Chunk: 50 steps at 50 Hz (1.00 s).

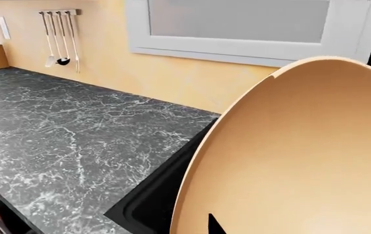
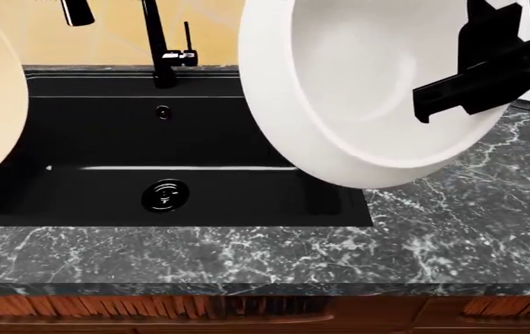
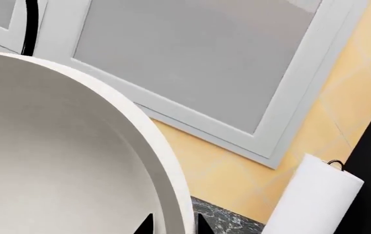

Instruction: Stack the bowls in the sink.

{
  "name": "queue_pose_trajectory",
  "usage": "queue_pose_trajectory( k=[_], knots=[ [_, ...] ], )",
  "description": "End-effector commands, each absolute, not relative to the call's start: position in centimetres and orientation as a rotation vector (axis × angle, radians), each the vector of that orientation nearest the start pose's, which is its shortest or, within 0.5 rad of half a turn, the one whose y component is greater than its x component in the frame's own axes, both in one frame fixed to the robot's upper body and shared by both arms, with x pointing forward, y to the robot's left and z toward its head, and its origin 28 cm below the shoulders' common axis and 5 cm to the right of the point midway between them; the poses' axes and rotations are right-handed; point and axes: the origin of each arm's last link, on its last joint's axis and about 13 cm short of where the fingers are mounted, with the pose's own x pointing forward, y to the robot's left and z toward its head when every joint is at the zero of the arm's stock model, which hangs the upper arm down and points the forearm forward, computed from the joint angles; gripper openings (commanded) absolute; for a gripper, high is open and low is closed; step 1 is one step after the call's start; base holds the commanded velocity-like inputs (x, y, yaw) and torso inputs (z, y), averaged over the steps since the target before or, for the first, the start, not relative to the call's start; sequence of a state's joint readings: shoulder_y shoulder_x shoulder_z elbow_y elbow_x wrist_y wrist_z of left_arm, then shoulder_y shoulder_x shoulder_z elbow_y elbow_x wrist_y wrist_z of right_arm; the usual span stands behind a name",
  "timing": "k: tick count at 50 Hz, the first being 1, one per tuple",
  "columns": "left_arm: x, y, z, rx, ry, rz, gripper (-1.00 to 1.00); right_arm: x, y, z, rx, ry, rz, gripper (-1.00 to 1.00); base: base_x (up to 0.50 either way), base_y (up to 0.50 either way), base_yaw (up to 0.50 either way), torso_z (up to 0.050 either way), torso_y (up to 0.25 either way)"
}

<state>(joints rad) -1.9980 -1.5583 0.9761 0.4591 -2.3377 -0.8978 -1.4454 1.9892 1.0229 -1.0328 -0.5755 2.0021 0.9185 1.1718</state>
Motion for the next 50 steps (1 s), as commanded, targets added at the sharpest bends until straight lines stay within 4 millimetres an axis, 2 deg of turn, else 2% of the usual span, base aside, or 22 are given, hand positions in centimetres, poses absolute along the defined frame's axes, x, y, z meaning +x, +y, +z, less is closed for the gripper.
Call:
queue_pose_trajectory(
  k=[1,22,37,50],
  knots=[
    [10.8,33.3,37.8,-0.031,0.046,0.575,-1.0,16.9,-13.1,37.3,-0.42,-0.152,0.003,-1.0,0.0,0.49,0.0,0.0,0.0],
    [11.5,32.9,38.1,-0.021,0.042,0.562,-1.0,17.1,-13.9,37.4,-0.403,-0.141,-0.059,-1.0,0.0,0.47,0.0,0.0,0.0],
    [12.4,32.2,39.2,-0.007,0.021,0.552,-1.0,17.5,-15.4,37.3,-0.334,-0.114,-0.156,-1.0,0.0,0.0,0.0,0.0,0.001],
    [12.6,32.3,39.7,-0.022,-0.001,0.571,-1.0,17.8,-16.4,37.5,-0.314,-0.083,-0.262,-1.0,0.47,-0.03,0.0,0.0,0.001]
  ],
)
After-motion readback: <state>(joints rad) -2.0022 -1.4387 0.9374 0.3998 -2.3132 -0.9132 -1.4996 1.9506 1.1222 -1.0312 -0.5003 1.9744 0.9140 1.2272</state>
